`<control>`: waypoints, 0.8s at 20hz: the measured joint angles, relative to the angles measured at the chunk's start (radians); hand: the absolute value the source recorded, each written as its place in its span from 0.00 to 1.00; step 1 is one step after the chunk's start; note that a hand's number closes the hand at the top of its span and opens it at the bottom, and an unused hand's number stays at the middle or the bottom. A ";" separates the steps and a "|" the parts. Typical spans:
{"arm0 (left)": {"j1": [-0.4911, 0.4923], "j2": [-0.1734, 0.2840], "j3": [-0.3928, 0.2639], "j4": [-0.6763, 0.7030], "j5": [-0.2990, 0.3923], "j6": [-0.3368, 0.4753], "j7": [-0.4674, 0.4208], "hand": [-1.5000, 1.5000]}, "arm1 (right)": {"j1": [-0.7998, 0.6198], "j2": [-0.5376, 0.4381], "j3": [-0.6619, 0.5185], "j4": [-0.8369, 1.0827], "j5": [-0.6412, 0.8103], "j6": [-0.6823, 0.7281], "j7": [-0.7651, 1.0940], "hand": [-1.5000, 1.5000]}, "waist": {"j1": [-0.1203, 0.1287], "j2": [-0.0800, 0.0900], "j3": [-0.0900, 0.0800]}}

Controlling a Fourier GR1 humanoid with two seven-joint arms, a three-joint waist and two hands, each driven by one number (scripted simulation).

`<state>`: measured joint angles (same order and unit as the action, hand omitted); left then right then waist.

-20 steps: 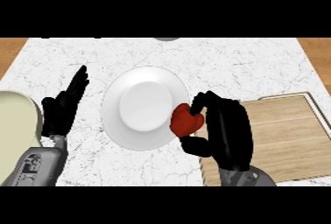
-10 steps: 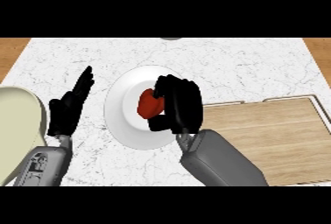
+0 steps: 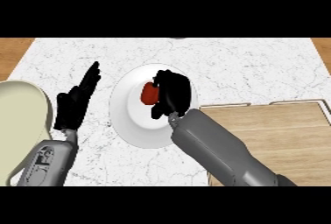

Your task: Pick the bell pepper from the tray and place it in the plate

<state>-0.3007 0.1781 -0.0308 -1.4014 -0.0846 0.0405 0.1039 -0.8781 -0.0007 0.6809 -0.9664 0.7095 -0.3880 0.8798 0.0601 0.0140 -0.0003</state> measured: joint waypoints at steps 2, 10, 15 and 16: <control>-0.018 -0.005 -0.007 0.004 -0.007 0.001 0.010 0.50 | -0.024 0.000 0.015 0.045 -0.076 -0.041 -0.003 0.00 | 0.012 0.003 0.000; -0.042 -0.002 0.005 0.020 0.001 -0.015 0.004 0.50 | -0.028 0.000 0.068 0.152 -0.310 -0.254 -0.162 0.00 | 0.023 0.007 0.001; -0.032 -0.003 0.008 0.016 -0.003 -0.009 0.006 0.50 | -0.009 -0.001 0.046 0.105 -0.400 -0.429 -0.267 0.00 | 0.012 0.003 0.002; -0.029 0.003 0.015 0.015 -0.001 -0.011 0.010 0.50 | 0.000 -0.002 0.035 0.097 -0.412 -0.460 -0.288 0.00 | 0.005 0.001 0.002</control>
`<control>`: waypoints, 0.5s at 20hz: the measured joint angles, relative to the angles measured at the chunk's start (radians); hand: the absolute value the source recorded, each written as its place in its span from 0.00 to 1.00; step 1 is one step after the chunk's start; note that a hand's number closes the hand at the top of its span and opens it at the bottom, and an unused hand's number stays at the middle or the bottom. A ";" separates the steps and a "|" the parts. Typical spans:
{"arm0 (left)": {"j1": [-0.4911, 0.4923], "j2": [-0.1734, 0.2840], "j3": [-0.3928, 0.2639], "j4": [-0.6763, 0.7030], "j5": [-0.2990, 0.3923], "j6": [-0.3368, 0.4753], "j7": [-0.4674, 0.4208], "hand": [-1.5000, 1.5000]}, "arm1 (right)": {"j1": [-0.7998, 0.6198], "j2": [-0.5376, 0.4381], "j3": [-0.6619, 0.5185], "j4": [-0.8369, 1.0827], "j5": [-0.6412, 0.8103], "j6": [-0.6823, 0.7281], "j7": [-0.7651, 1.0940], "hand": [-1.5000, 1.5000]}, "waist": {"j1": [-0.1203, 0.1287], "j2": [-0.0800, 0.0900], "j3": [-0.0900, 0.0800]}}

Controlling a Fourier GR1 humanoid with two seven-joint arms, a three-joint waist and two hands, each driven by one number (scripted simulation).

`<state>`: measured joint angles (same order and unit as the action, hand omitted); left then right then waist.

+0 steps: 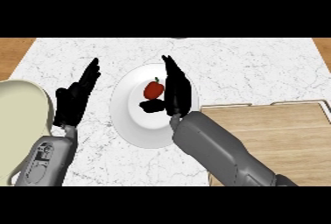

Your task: Pick the bell pepper from the tray and place it in the plate

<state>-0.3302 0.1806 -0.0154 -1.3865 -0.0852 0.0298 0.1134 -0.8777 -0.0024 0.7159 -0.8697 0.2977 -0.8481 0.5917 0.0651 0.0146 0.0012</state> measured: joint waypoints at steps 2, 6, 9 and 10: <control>0.008 0.002 0.013 0.013 0.001 0.006 -0.012 0.50 | 0.027 -0.001 -0.022 -0.035 -0.019 -0.049 -0.030 0.00 | -0.020 -0.004 0.000; 0.013 0.013 0.029 0.010 0.004 0.007 0.001 0.50 | 0.099 -0.013 -0.074 -0.103 -0.010 -0.118 -0.070 0.00 | -0.052 -0.013 -0.001; 0.045 0.010 0.032 0.002 -0.001 0.014 -0.008 0.50 | 0.190 -0.066 -0.107 -0.210 -0.013 -0.138 -0.090 0.00 | -0.068 -0.017 -0.001; 0.049 0.015 0.038 0.001 0.003 0.010 -0.012 0.50 | 0.230 -0.091 -0.112 -0.261 -0.015 -0.136 -0.093 0.00 | -0.072 -0.018 -0.001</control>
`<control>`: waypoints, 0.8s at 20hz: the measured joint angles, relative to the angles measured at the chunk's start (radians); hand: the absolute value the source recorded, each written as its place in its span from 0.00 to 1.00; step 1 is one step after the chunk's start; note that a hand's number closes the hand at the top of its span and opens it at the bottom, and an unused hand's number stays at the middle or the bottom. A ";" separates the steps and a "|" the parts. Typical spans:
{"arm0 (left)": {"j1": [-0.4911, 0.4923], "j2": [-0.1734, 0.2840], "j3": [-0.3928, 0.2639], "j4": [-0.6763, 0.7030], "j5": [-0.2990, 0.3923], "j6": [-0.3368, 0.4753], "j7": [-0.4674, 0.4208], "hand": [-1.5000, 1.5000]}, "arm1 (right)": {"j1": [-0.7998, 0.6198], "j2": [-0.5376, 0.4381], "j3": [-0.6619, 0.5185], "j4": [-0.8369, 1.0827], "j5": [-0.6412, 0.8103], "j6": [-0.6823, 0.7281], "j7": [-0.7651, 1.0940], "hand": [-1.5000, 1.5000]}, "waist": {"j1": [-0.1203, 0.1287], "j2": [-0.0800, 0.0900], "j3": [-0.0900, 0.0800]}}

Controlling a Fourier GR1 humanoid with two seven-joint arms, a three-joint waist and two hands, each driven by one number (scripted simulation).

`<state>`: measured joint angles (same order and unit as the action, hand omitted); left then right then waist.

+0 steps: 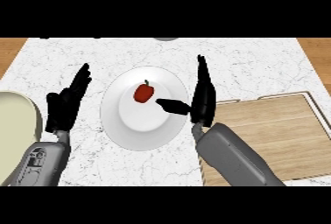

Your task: Pick the bell pepper from the tray and place it in the plate

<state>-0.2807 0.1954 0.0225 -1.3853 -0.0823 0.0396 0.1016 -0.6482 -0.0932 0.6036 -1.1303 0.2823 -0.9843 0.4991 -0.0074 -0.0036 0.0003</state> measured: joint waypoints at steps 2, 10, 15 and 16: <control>0.021 0.009 0.010 -0.015 0.006 -0.006 -0.008 0.50 | 0.087 -0.056 -0.009 -0.103 -0.008 0.003 -0.012 0.00 | -0.005 -0.002 0.000; 0.018 -0.019 -0.004 -0.046 -0.016 0.009 0.022 0.50 | 0.356 -0.239 -0.099 -0.398 -0.096 0.123 -0.115 0.00 | -0.002 0.001 0.000; 0.045 -0.018 0.004 -0.050 -0.018 -0.007 -0.007 0.50 | 0.494 -0.270 -0.187 -0.454 -0.178 0.211 -0.259 0.00 | 0.002 0.002 0.000; 0.040 -0.019 0.005 -0.049 -0.022 -0.008 -0.005 0.50 | 0.513 -0.256 -0.201 -0.446 -0.181 0.221 -0.292 0.00 | 0.003 0.003 0.000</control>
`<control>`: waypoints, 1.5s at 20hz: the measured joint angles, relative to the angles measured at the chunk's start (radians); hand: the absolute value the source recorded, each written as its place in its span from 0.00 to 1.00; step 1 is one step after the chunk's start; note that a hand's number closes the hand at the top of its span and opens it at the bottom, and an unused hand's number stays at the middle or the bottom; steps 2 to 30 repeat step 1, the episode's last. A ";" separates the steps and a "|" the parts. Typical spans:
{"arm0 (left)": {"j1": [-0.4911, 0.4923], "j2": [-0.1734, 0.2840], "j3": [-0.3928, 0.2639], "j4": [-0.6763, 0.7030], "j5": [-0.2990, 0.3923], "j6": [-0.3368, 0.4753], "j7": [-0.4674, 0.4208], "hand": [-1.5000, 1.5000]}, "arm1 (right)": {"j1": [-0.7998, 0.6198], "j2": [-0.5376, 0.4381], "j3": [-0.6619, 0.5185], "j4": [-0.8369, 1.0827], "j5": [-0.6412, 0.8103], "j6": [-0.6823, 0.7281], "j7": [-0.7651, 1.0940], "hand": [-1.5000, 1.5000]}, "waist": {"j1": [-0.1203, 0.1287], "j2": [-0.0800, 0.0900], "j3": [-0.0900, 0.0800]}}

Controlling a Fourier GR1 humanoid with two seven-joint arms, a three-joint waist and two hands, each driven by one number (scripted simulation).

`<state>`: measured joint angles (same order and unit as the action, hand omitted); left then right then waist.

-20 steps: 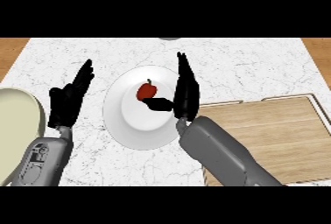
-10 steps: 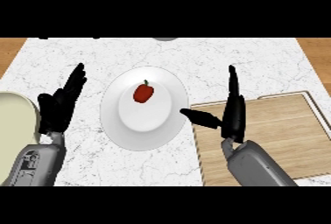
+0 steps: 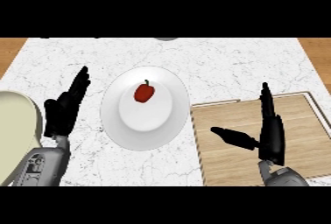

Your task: Pick the bell pepper from the tray and place it in the plate

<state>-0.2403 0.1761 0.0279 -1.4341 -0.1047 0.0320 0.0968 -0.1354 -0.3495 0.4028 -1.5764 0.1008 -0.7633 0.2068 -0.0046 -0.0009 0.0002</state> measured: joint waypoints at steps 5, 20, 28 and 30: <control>-0.001 0.004 0.006 -0.010 0.003 -0.005 0.010 0.50 | 0.016 -0.006 -0.023 -0.010 -0.012 0.020 -0.013 0.00 | 0.001 0.000 0.000; -0.001 0.004 0.006 -0.010 0.003 -0.005 0.010 0.50 | 0.016 -0.006 -0.023 -0.010 -0.012 0.020 -0.013 0.00 | 0.001 0.000 0.000; -0.001 0.004 0.006 -0.010 0.003 -0.005 0.010 0.50 | 0.016 -0.006 -0.023 -0.010 -0.012 0.020 -0.013 0.00 | 0.001 0.000 0.000; -0.001 0.004 0.006 -0.010 0.003 -0.005 0.010 0.50 | 0.016 -0.006 -0.023 -0.010 -0.012 0.020 -0.013 0.00 | 0.001 0.000 0.000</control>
